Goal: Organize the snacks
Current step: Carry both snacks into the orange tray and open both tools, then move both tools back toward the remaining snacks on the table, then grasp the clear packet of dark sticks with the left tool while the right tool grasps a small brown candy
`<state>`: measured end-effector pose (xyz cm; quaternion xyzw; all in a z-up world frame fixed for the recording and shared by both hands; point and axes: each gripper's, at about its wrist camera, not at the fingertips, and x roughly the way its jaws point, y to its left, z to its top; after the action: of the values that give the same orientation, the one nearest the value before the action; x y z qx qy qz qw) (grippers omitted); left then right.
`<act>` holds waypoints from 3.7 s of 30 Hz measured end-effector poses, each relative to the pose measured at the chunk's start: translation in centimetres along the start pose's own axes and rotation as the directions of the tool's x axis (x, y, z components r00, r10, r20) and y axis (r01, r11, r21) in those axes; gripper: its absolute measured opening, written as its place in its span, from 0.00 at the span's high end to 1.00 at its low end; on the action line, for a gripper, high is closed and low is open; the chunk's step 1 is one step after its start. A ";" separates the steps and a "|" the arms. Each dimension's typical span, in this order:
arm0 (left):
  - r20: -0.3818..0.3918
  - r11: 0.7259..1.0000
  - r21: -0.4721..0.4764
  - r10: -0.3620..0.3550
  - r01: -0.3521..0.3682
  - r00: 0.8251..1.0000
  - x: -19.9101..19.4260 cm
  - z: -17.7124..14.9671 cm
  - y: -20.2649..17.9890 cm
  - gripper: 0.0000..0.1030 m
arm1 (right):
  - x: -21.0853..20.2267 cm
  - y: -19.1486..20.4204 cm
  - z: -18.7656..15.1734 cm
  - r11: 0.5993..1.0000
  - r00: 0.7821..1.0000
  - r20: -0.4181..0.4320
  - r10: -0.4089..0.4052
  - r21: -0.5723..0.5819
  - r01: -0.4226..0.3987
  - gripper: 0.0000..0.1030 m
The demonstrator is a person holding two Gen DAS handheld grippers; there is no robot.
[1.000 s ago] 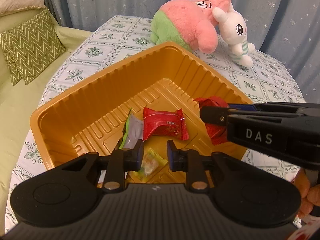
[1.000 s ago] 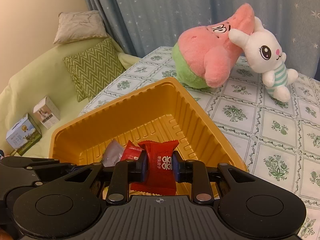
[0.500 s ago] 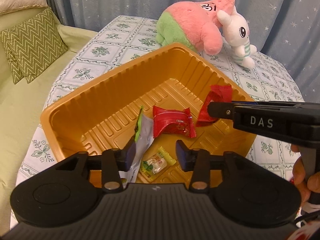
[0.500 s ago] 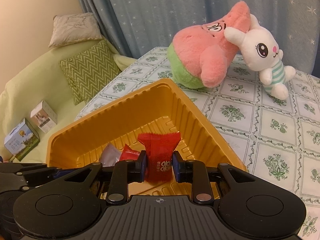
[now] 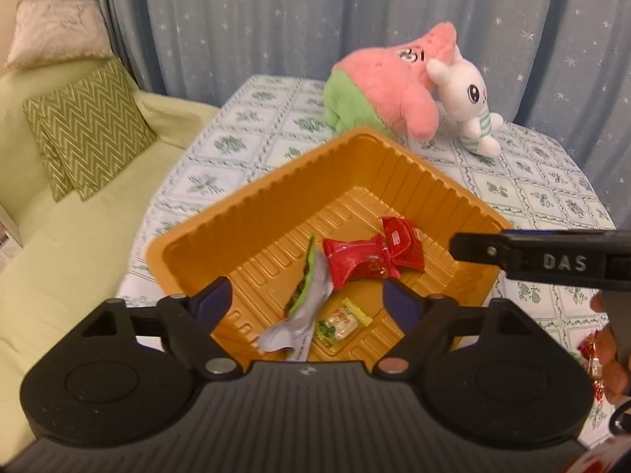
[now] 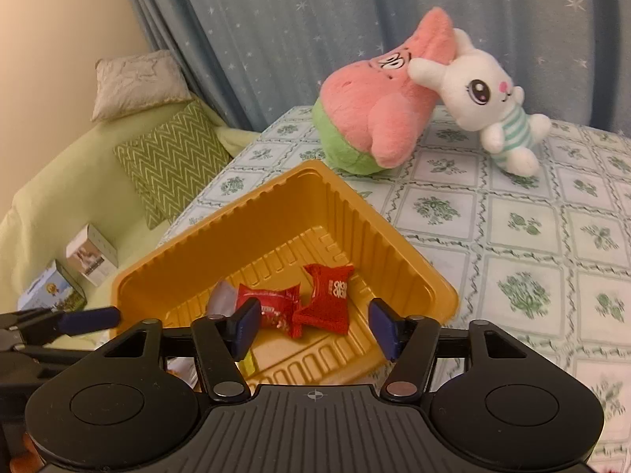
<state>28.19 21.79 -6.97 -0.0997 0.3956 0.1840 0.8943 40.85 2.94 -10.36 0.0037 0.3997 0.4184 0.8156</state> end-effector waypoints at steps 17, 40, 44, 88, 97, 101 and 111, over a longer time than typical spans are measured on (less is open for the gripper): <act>0.049 1.000 0.016 0.014 -0.014 0.999 -8.0 -4.1 -2.6 0.07 | -9.8 -0.9 -5.6 0.999 0.998 0.060 -0.002 0.045 -0.001 0.24; -0.052 0.989 0.083 -0.115 0.119 0.992 -12.7 -13.3 -13.7 0.12 | -21.8 -8.2 -16.6 0.988 0.990 0.013 -0.138 0.077 0.136 0.24; -0.061 0.986 0.100 -0.130 0.135 0.990 -12.8 -14.2 -15.6 0.12 | -22.8 -9.7 -17.7 0.984 0.987 0.006 -0.162 0.083 0.161 0.24; -0.167 0.926 0.284 -0.207 0.248 0.964 1.8 -10.7 -24.8 0.44 | -19.5 -16.2 -16.5 0.955 0.966 0.029 -0.258 0.156 0.251 0.34; -0.180 0.925 0.285 -0.208 0.253 0.961 2.8 -10.7 -25.0 0.55 | -18.8 -16.2 -16.0 0.960 0.968 0.020 -0.250 0.139 0.245 0.34; -0.177 0.923 0.290 -0.207 0.252 0.962 2.9 -10.8 -24.8 0.63 | -18.4 -16.1 -15.8 0.964 0.970 0.018 -0.241 0.118 0.237 0.35; -0.174 0.941 0.257 -0.178 0.219 0.969 2.3 -10.8 -21.8 0.66 | -16.3 -14.5 -15.2 0.981 0.983 0.012 -0.181 -0.073 0.181 0.44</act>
<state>31.25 -1.08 -15.14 -0.0278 0.4705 0.0283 0.8815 35.38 -22.61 -15.04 -0.0617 0.3807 0.3570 0.8508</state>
